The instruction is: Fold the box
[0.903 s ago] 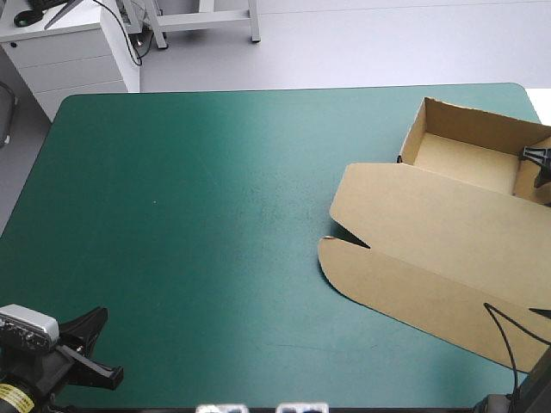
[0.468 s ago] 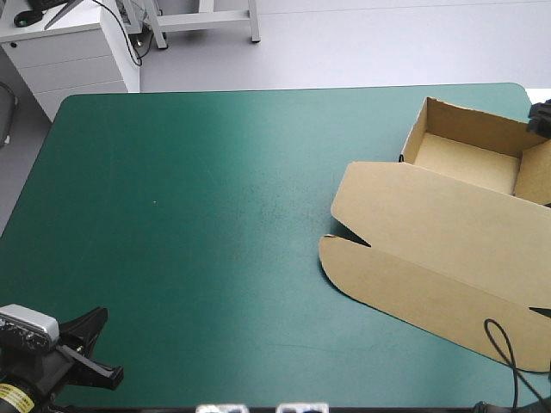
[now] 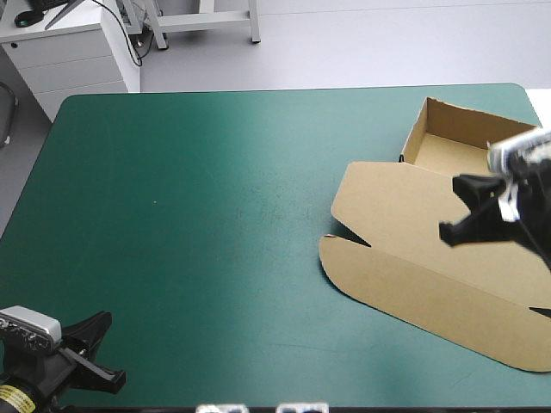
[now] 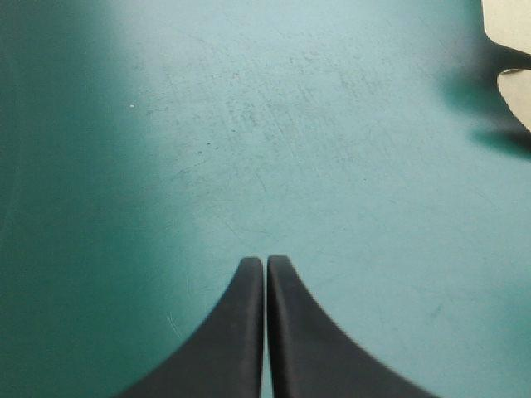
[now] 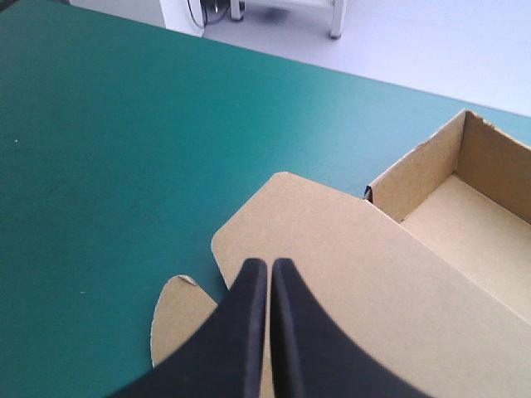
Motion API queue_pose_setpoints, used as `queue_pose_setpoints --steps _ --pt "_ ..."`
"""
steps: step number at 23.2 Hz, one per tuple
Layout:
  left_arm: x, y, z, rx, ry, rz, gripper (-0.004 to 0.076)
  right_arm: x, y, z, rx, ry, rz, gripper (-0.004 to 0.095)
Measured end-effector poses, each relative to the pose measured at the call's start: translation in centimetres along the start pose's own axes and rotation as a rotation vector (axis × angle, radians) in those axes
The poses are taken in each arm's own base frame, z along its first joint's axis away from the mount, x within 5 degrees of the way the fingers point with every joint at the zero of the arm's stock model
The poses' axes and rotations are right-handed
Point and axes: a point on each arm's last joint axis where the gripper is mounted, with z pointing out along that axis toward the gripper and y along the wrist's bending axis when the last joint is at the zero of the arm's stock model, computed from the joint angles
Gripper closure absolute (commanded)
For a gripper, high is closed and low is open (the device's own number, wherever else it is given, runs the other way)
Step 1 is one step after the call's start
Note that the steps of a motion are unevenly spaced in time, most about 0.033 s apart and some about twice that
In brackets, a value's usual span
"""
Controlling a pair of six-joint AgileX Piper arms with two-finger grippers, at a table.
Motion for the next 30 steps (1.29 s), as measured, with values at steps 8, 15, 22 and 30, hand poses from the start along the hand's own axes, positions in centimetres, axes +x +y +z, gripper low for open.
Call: queue_pose_setpoints --steps 8,15,22,30 --pt "-0.5 0.0 -0.3 0.001 -0.087 0.085 0.0731 11.1 3.6 -5.8 0.160 -0.236 -0.078 0.0918" --pt "-0.1 0.0 -2.0 0.000 -0.210 0.106 0.0731 18.3 4.5 -6.5 0.244 -0.297 -0.015 0.0918" --pt "2.7 0.1 0.1 0.000 -0.147 0.115 0.0731 20.1 3.9 -4.2 0.237 -0.204 0.018 0.0926" --pt "3.3 0.1 0.4 0.002 -0.176 0.105 0.0731 21.4 3.4 -2.5 0.239 -0.159 0.029 0.0927"
